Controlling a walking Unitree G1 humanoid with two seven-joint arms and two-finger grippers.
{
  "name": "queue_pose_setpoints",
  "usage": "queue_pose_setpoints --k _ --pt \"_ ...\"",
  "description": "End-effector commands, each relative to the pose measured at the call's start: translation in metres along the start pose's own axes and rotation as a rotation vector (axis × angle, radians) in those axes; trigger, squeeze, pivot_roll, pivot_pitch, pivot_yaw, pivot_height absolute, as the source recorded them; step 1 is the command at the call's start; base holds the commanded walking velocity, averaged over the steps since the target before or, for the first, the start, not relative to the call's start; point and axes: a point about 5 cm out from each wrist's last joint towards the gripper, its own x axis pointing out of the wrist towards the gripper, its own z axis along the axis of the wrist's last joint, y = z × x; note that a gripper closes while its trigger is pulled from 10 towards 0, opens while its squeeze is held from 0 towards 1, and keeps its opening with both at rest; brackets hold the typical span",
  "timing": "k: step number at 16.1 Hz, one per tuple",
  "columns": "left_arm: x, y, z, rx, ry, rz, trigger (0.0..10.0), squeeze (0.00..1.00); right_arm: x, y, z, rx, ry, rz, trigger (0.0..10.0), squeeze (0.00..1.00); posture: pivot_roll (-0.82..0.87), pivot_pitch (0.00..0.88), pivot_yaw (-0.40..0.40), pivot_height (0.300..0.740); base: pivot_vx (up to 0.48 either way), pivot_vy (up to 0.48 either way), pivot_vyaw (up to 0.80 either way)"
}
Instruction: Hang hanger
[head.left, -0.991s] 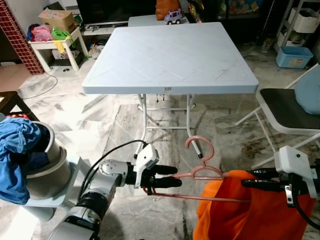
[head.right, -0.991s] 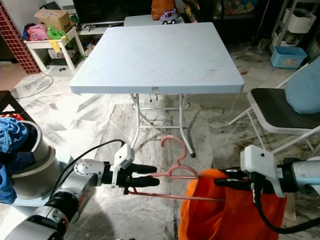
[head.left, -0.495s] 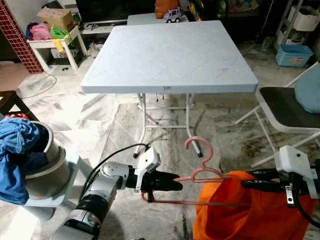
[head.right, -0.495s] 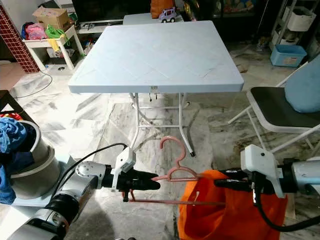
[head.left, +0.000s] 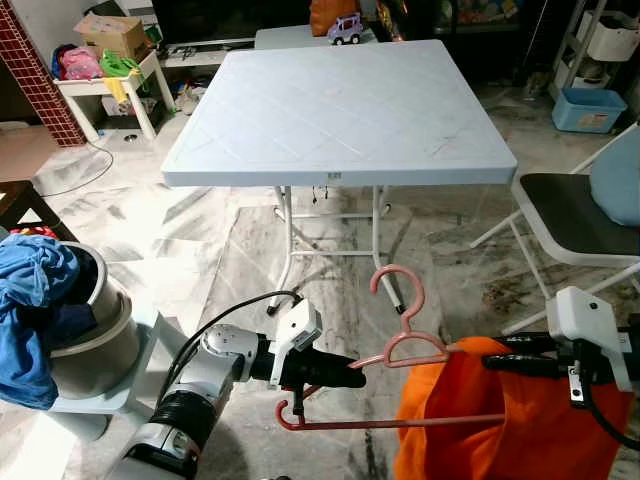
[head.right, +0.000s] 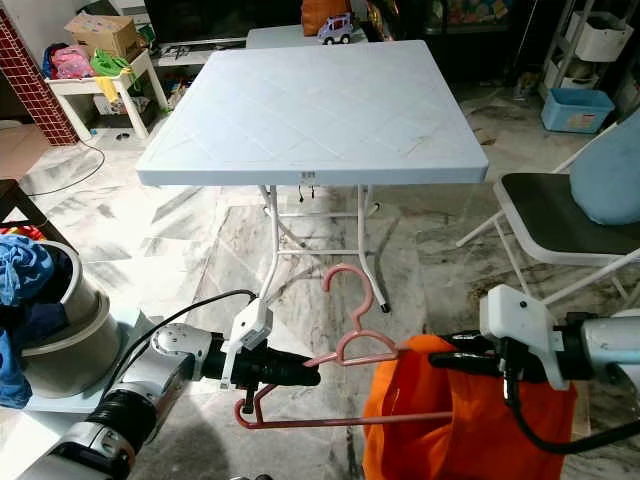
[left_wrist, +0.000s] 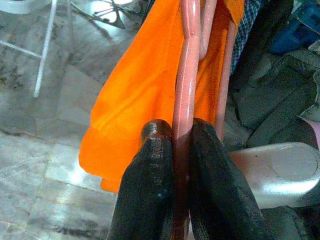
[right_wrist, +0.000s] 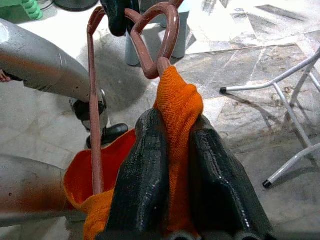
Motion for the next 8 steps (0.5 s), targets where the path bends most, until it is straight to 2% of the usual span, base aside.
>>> queue_pose_setpoints --k 1,2,6,7,8 --pt "0.005 -0.002 -0.001 -0.012 -0.013 0.01 0.0 0.0 0.002 -0.005 0.012 -0.035 -0.057 -0.01 10.0 0.42 -0.17 0.059 0.072 0.74 0.0 0.0 0.0" --pt "0.005 -0.001 -0.001 -0.01 -0.014 0.015 0.0 0.0 0.002 -0.006 0.011 -0.034 -0.054 -0.013 10.0 1.0 -0.17 0.059 0.072 0.74 0.0 0.0 0.0" --pt "0.004 0.0 0.0 0.001 -0.059 0.095 0.0 0.0 0.006 -0.015 0.009 -0.042 -0.046 -0.045 10.0 1.0 -0.16 0.055 0.069 0.74 0.0 0.0 0.0" --pt "0.005 0.0 -0.003 -0.007 -0.056 0.102 0.0 0.0 0.007 -0.018 0.005 -0.099 0.007 -0.074 10.0 1.0 -0.15 0.051 0.067 0.74 0.0 0.0 0.0" --pt "0.005 -0.001 -0.007 -0.016 -0.052 0.105 0.0 0.0 0.01 -0.02 0.003 -0.119 0.025 -0.093 10.0 1.0 -0.16 0.049 0.066 0.74 0.0 0.0 0.0"
